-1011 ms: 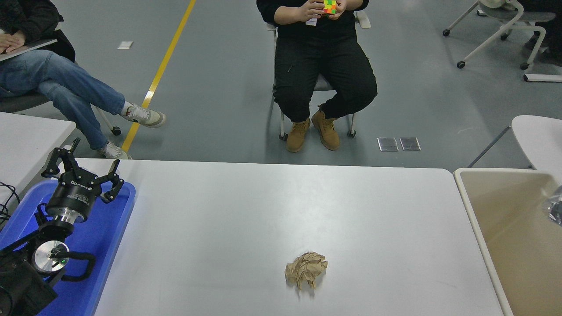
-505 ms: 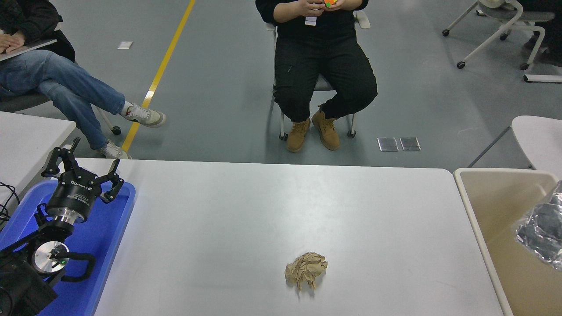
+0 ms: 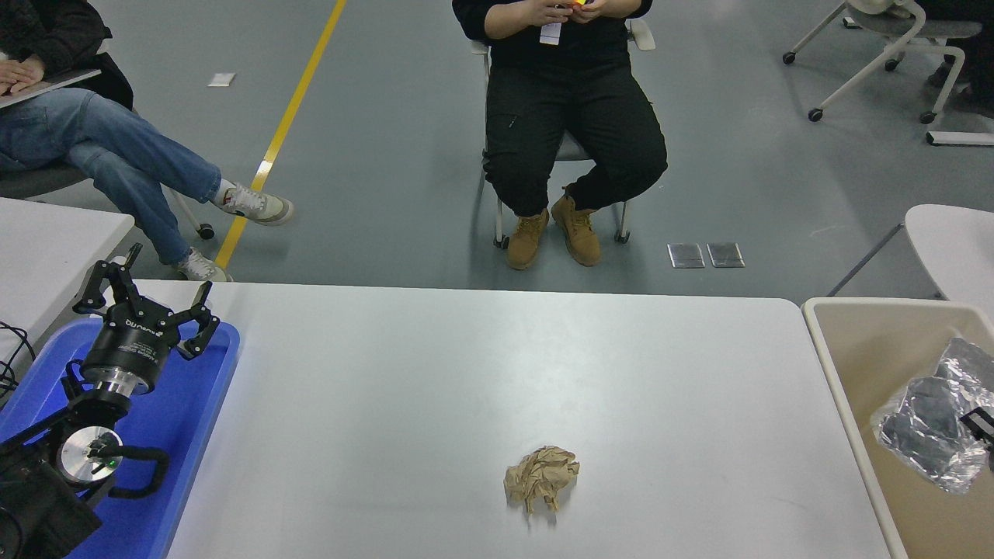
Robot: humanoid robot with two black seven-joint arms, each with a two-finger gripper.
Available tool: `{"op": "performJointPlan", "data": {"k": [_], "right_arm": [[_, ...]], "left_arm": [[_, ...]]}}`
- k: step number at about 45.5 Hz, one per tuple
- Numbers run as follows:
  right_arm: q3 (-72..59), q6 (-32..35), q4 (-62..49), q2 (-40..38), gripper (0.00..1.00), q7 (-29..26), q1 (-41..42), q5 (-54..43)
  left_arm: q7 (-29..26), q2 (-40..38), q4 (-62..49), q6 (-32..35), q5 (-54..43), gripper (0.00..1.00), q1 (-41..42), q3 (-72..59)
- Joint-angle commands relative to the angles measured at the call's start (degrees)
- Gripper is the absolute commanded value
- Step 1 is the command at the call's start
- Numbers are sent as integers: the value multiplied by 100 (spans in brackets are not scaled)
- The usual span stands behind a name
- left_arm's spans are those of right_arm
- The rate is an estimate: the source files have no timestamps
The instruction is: Clean the table surface
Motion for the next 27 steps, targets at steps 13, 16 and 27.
{"op": "performJointPlan", "data": {"k": [13,16,27], "right_arm": [[-10,-20,0,101,0,0,-22,2],[-10,-29,0,101,0,0,-22,2],[-10,-64,-9,101,0,0,-22,2]], "left_arm": [[0,0,0,0,0,100,0,0],[0,0,0,0,0,100,0,0],[0,0,0,0,0,100,0,0]]}}
